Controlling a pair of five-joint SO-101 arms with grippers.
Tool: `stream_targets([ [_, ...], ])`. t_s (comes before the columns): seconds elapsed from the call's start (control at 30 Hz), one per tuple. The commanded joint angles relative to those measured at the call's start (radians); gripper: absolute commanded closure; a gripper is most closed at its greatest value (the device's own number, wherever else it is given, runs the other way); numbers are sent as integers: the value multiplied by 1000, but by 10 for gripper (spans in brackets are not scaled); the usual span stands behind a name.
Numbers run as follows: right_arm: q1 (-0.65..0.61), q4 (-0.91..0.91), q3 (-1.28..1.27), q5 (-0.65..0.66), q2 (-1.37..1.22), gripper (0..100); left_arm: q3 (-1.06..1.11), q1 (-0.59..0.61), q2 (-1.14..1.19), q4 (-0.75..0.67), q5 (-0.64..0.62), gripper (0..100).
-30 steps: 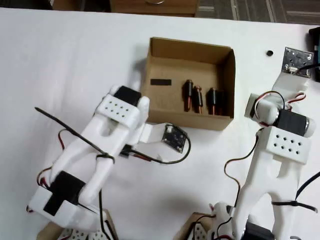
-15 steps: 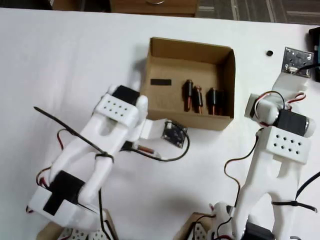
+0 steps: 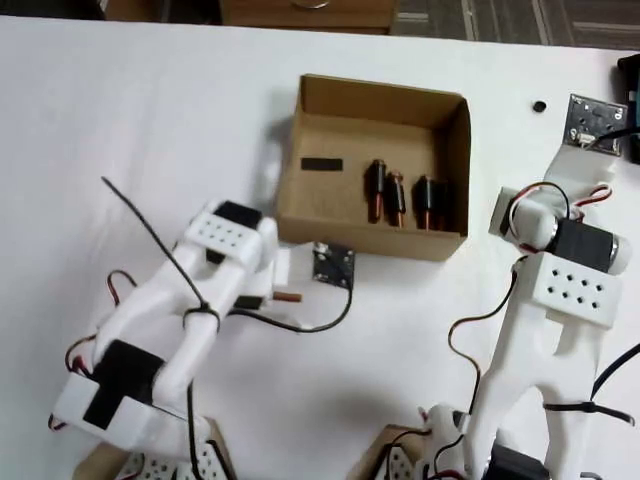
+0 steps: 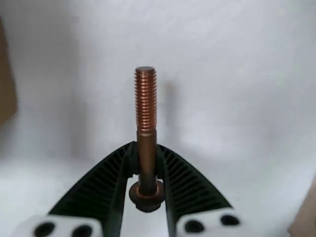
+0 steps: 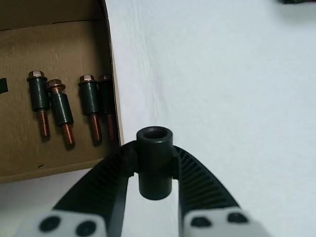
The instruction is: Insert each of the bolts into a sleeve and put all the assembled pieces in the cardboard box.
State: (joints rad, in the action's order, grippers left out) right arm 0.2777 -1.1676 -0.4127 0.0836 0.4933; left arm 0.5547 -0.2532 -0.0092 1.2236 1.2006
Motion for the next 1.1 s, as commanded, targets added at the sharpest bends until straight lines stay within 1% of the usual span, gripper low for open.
stream_targets([
  [0.0,-1,4,8,9,48,978,12,2,-6,-14,-31,978],
  [0.2,-1,4,8,8,51,978,45,3,-5,-14,-25,970],
  [0.33,-1,2,8,8,51,978,70,3,-5,-14,-25,871],
  [0.4,-1,1,8,8,51,978,76,8,-6,-29,-23,842],
  [0.5,-1,1,8,8,53,978,77,9,-6,-54,-25,842],
  [0.63,-1,-1,8,8,53,978,53,11,-18,-46,-35,842],
  [0.67,-1,-1,8,8,53,978,35,14,-26,-29,-60,842],
  [0.73,-1,4,8,8,53,978,-15,25,-48,15,-164,842],
  [0.8,-1,4,8,6,50,978,-82,25,-72,61,-307,842],
  [0.93,-1,12,8,5,45,978,-234,29,-104,150,-697,842],
  [1.07,-1,28,8,3,45,978,-390,28,-124,313,-1082,842],
])
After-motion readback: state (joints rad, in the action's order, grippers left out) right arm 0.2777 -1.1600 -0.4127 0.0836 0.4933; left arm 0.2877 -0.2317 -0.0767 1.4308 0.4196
